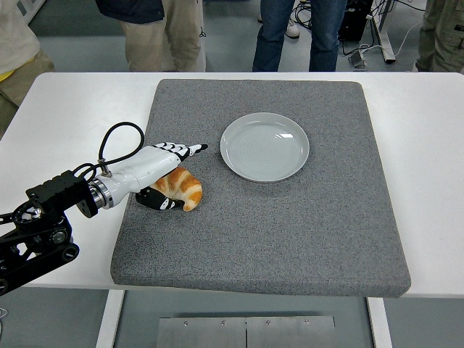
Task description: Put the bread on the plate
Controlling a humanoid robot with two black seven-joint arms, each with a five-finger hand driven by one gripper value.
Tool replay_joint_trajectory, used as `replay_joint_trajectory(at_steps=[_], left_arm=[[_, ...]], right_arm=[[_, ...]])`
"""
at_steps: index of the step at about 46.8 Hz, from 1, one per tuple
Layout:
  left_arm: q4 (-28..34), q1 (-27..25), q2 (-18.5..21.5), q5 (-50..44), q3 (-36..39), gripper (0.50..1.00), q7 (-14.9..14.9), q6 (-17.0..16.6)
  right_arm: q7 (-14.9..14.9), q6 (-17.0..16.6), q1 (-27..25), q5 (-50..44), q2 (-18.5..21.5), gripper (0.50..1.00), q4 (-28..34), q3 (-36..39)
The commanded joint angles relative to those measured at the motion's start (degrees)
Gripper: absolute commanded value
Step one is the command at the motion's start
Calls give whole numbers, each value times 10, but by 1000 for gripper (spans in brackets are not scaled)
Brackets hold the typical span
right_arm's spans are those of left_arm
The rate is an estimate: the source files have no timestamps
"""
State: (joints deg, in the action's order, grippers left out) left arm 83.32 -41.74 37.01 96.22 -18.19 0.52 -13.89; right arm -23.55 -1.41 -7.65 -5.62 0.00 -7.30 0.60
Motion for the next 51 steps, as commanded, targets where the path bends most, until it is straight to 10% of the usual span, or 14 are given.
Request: replay_joint_trajectory(at_steps=[1,28,41,45,51], left_arm=[[-1,1,0,0,1,911,2,1],[-8,1,-1,-2,17,890,1,1],[-8,3,-4,-11,25,649,-6,3],[-8,4,-4,-15,25,503,-5,4],[-6,-3,3,-20,18,500,3,14]], right_arm=[[0,0,0,0,0,1000,0,0],[0,0,0,0,0,1000,0,0],[0,0,0,0,0,1000,0,0],[0,0,0,0,0,1000,0,0],[0,1,0,0,0,1000,0,0]])
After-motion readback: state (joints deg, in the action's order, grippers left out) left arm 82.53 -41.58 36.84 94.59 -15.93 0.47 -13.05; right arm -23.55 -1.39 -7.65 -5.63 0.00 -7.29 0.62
